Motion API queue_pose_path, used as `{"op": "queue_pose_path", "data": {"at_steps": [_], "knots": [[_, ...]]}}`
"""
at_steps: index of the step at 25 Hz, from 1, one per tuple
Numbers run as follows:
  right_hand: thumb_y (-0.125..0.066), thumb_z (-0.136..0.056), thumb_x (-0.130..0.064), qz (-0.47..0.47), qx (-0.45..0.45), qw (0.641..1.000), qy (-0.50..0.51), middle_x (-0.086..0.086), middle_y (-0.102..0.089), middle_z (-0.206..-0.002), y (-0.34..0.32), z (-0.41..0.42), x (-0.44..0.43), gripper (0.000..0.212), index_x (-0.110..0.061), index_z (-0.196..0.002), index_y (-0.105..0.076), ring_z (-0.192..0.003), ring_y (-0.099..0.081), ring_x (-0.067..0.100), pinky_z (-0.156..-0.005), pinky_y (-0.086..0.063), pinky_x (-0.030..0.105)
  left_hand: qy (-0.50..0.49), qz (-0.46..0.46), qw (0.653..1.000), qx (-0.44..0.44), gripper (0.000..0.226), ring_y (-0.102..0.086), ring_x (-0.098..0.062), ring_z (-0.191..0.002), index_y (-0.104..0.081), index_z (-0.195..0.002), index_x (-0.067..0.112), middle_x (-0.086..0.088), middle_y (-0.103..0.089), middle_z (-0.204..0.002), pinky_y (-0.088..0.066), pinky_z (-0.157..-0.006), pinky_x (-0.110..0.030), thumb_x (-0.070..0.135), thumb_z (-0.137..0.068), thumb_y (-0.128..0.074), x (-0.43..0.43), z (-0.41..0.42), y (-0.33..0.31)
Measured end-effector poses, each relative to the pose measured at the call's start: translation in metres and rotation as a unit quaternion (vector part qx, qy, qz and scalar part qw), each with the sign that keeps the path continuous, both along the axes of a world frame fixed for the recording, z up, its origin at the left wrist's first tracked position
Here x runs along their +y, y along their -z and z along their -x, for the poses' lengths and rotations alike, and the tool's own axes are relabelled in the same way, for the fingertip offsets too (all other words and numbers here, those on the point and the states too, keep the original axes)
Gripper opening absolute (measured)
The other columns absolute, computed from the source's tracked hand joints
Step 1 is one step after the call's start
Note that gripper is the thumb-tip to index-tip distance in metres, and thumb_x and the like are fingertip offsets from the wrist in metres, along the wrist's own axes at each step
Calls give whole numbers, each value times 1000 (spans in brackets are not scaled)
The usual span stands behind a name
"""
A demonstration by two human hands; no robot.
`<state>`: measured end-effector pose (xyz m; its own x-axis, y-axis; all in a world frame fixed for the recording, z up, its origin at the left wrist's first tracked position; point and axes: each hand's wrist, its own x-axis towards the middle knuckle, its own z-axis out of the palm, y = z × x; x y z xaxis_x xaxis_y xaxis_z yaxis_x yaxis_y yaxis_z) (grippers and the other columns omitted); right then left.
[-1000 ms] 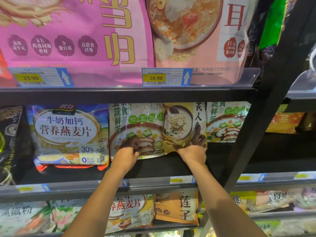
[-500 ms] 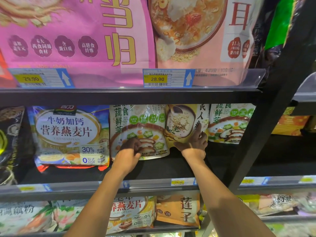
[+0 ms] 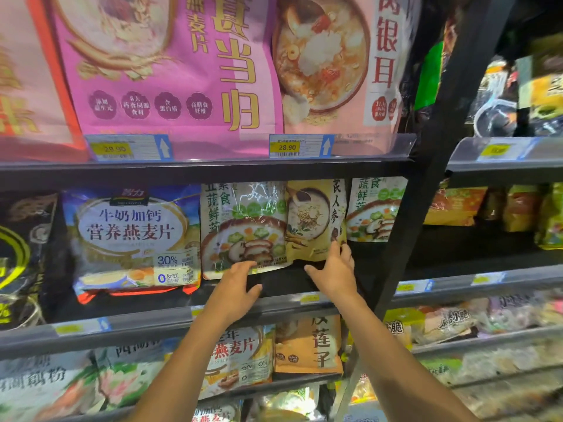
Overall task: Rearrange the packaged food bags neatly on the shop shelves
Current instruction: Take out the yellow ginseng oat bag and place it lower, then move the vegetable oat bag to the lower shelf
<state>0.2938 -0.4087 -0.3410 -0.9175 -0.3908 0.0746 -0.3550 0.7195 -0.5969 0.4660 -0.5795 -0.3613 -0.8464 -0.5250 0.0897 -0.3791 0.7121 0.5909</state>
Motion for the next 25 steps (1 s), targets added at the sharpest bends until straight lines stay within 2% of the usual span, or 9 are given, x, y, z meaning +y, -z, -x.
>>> {"op": "queue_pose_path", "data": {"at_steps": [2,6,11,14,20,25], "knots": [[-71,-93,-44,24,19,999,-16,9,-12,-171,1,-23,13,93,-16,-163,-17,-156,-16,32,-120,-34,48,9,11,1000,6,58,-38,-21,-148,-39,-155,25,2,-39,-160,-39,-117,-39,37,-102,-61,13,-9,0],[-65,-97,-41,59,54,994,-80,2,-20,-168,5,-56,43,76,-19,-160,-28,-154,-24,24,-120,-33,42,11,41,999,24,58,-34,-19,-151,-39,-154,27,4,-37,-162,-38,-119,-41,40,-102,-60,43,-22,1],[-63,-99,-41,90,91,981,-147,-9,-24,-167,5,-72,88,67,-26,-159,-36,-153,-25,11,-120,-32,34,-9,132,989,62,66,-10,-19,-161,-29,-161,29,4,-21,-172,-18,-128,-40,47,-103,-54,93,-23,-5],[-65,-98,-40,102,123,971,-177,-13,-28,-166,1,-72,131,64,-31,-157,-40,-152,-26,6,-121,-35,32,-4,158,983,92,68,-4,-17,-162,-25,-163,32,6,-16,-173,-14,-129,-40,48,-104,-54,140,-15,-13],[-69,-92,-42,76,198,956,-202,-8,-35,-162,-11,-42,238,65,-31,-152,-47,-150,-32,13,-121,-37,39,-12,165,980,113,70,3,-14,-162,-20,-164,33,8,-9,-174,-15,-130,-44,50,-104,-51,248,2,-22],[-70,-92,-39,87,210,954,-197,-5,-35,-162,-21,-11,319,63,-30,-150,-48,-150,-31,15,-120,-36,42,-24,158,981,111,70,-1,-15,-162,-21,-164,33,8,-11,-174,-18,-128,-42,51,-104,-51,335,26,-30]]}}
